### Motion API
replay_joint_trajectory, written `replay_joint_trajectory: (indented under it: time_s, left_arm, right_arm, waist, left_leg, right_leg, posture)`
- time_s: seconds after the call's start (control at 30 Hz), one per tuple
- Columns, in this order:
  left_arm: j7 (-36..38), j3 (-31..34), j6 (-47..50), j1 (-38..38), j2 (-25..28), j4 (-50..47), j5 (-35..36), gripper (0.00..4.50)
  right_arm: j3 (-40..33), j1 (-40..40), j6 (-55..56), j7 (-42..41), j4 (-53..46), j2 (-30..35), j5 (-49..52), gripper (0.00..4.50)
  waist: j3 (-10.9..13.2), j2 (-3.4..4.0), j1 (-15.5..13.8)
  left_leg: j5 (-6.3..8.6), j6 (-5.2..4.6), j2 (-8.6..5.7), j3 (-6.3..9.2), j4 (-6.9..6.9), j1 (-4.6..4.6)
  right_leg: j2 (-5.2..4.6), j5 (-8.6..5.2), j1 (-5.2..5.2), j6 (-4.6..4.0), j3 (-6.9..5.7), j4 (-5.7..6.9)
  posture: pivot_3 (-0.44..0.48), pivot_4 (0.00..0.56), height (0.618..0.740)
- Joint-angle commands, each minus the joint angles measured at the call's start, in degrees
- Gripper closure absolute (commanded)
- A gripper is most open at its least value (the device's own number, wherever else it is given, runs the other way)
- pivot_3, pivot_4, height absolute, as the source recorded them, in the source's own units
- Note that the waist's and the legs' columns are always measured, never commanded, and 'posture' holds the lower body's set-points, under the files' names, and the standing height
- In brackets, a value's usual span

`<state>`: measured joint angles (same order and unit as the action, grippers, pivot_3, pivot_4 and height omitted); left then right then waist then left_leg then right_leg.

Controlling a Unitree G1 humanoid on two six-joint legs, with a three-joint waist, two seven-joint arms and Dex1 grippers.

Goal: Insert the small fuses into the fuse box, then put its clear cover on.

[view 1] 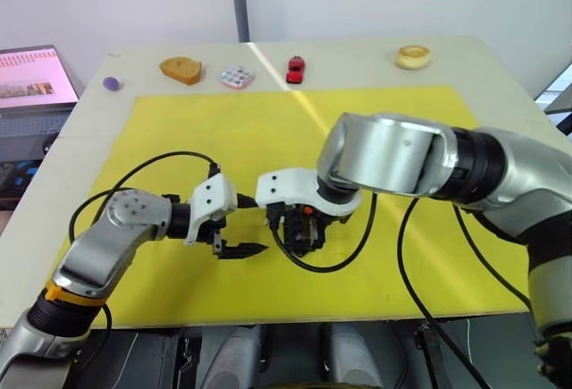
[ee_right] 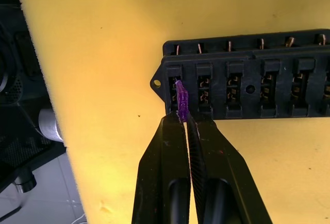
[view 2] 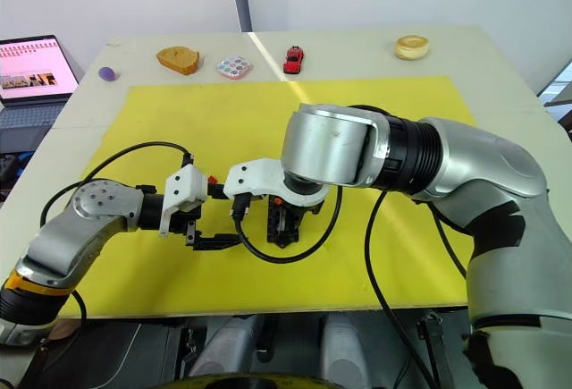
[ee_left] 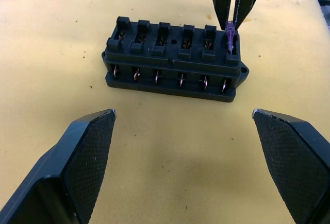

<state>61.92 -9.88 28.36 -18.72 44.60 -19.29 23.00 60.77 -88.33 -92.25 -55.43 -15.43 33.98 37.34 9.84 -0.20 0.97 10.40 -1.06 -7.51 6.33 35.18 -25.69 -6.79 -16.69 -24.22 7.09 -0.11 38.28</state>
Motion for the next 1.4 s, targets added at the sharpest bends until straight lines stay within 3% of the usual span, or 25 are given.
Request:
replay_joint_trajectory:
  time_s: [0.03, 0.73, 0.83, 0.93, 1.13, 1.4]
  left_arm:
    - [-0.42, 0.65, 0.0, -0.81, -0.1, -2.38, 0.0, 0.04]
    - [-0.54, 1.24, -0.68, 0.13, 0.47, -2.14, -0.18, 0.04]
    - [-0.41, 0.98, -0.92, -0.36, 0.28, -1.62, -0.34, 0.0]
    - [-0.26, 0.79, -1.16, -0.77, 0.09, -1.18, -0.48, 0.0]
    - [0.01, 0.88, -1.43, -0.63, 0.11, -1.06, -0.73, 0.0]
    - [0.11, 1.66, -1.66, 0.15, 0.4, -1.24, -0.92, 0.0]
  right_arm:
    - [-0.07, -1.71, -0.25, 1.03, -0.54, -1.39, 0.46, 4.5]
    - [-0.36, -1.88, 1.18, -0.54, -1.35, -0.98, 0.14, 4.5]
    - [-0.1, -1.6, 1.34, -0.6, -1.53, -0.74, -0.08, 3.5]
    - [-0.48, -1.46, 1.33, -0.74, -1.42, -0.93, -0.12, 2.05]
    - [-2.48, -1.75, 1.66, -1.31, -1.06, 0.0, -0.05, 2.05]
    - [-11.68, 0.69, 10.22, -4.93, -1.69, 7.71, -1.72, 2.05]
  waist:
    - [0.0, 0.0, 0.04]
    - [-0.01, -0.01, 0.08]
    - [-0.01, 0.0, 0.07]
    - [-0.01, -0.01, 0.04]
    - [-0.01, -0.01, 0.05]
    - [-0.01, -0.01, -0.09]
  left_leg:
    - [0.0, 0.0, 0.0, 0.0, 0.0, 0.0]
    - [0.0, 0.0, 0.0, 0.0, -0.01, 0.03]
    - [0.0, 0.0, 0.0, 0.0, -0.01, 0.03]
    - [0.0, 0.0, 0.0, 0.0, -0.01, 0.03]
    - [0.0, 0.0, 0.0, -0.01, -0.01, 0.02]
    - [0.0, 0.0, -0.01, -0.01, 0.0, 0.02]
  right_leg:
    - [0.0, 0.0, 0.0, 0.0, 0.0, 0.0]
    - [0.01, 0.0, 0.01, 0.0, 0.0, 0.01]
    - [0.0, 0.0, 0.01, 0.0, 0.0, 0.01]
    - [0.0, 0.0, 0.01, 0.0, 0.0, 0.02]
    - [0.0, 0.0, 0.0, 0.0, 0.0, 0.02]
    - [0.0, 0.0, 0.02, 0.0, -0.01, 0.01]
  posture:
    - [0.0, 0.15, 0.74]
    - [0.0, 0.15, 0.74]
    - [0.0, 0.15, 0.74]
    - [0.0, 0.15, 0.74]
    - [0.0, 0.15, 0.74]
    - [0.0, 0.15, 0.74]
